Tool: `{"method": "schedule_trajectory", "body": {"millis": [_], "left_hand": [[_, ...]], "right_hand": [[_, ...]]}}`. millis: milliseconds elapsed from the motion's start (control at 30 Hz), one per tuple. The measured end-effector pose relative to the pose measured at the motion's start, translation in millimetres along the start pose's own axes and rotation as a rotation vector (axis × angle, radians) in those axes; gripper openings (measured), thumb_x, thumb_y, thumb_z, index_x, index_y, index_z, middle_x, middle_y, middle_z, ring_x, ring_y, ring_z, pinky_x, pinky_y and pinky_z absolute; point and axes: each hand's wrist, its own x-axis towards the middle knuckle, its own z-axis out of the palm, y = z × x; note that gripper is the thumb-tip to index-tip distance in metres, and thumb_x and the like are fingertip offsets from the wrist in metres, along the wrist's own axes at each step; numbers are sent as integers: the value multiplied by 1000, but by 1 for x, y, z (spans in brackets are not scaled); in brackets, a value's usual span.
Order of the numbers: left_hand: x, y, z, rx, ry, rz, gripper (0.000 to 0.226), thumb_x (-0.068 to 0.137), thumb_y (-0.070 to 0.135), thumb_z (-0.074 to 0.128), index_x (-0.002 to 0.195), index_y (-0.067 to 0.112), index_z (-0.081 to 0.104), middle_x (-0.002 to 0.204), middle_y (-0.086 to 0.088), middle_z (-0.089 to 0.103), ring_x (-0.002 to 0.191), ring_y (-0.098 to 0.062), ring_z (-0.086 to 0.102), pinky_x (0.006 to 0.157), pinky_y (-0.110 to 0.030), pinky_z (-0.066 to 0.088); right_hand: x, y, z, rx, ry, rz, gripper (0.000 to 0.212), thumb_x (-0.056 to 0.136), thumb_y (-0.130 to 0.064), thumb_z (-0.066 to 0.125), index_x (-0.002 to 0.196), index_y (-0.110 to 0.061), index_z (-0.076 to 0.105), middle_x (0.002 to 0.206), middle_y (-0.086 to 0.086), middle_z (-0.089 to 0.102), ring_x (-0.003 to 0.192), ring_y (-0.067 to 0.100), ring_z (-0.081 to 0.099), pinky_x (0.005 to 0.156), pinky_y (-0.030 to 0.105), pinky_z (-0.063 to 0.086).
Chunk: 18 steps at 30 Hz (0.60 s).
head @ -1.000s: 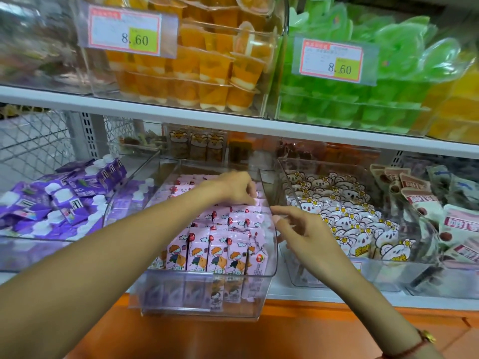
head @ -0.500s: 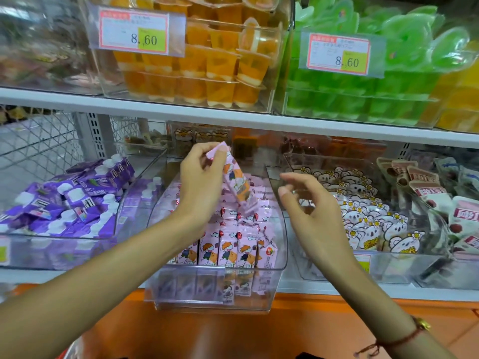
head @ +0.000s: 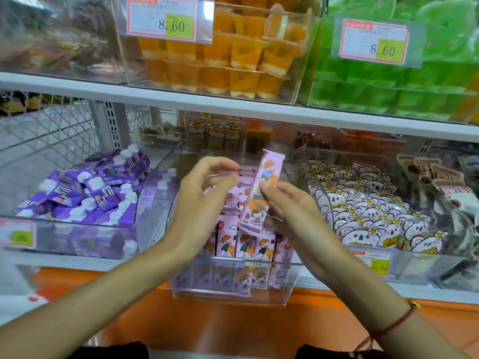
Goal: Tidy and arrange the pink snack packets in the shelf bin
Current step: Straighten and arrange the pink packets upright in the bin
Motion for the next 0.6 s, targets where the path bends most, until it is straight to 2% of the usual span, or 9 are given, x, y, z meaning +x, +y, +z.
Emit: {"method": "schedule_trajectory", "body": {"millis": [67,167,233,300,400,467,600], "left_hand": [[-3,-3,3,124,-114,40,24,78,10,70,96,24,62,91,21,65,85,4,61,69,-8,46],[-6,-9,6,262,-177,89,38,66,26,78,96,34,56,95,25,59,87,1,57,70,-15,47],[-7,-11,7,281,-162,131,41,69,27,83,97,36,54,98,25,59,85,0,59,67,-17,49],[-7,-11,7,277,-140,169,36,76,29,79,99,37,54,103,25,61,89,1,61,71,-16,50],[-6,-12,6,231,-147,134,29,84,29,71,105,35,52,109,20,63,99,0,62,83,-21,51],[-6,-14,7,227,-185,118,23,89,26,66,105,34,52,110,21,64,104,3,61,86,-19,49],[-8,-19,8,317,-225,163,23,92,22,62,112,31,54,117,22,62,115,5,53,92,-11,42]], "right_hand": [[-1,0,1,48,-9,-15,29,92,-28,60,113,-10,60,84,-4,74,78,7,71,68,20,54],[-4,0,3,69,1,-84,28,91,-24,62,112,-6,58,84,0,75,77,10,72,63,17,54],[-5,0,3,71,30,-109,27,90,-23,64,111,-7,58,80,-3,74,75,9,72,62,16,53],[-4,-2,1,67,63,-138,24,90,-21,62,112,-10,58,84,-6,74,81,6,71,65,13,52],[-2,-8,-7,6,124,-204,34,94,-24,56,127,-16,54,111,-6,70,103,4,65,87,18,52],[-2,-10,-12,-7,131,-221,38,95,-21,54,132,-16,52,118,-2,68,106,6,64,94,20,50],[-5,-9,-12,-69,159,-272,30,91,-15,61,120,-10,59,109,9,70,96,12,69,83,23,56]]}}
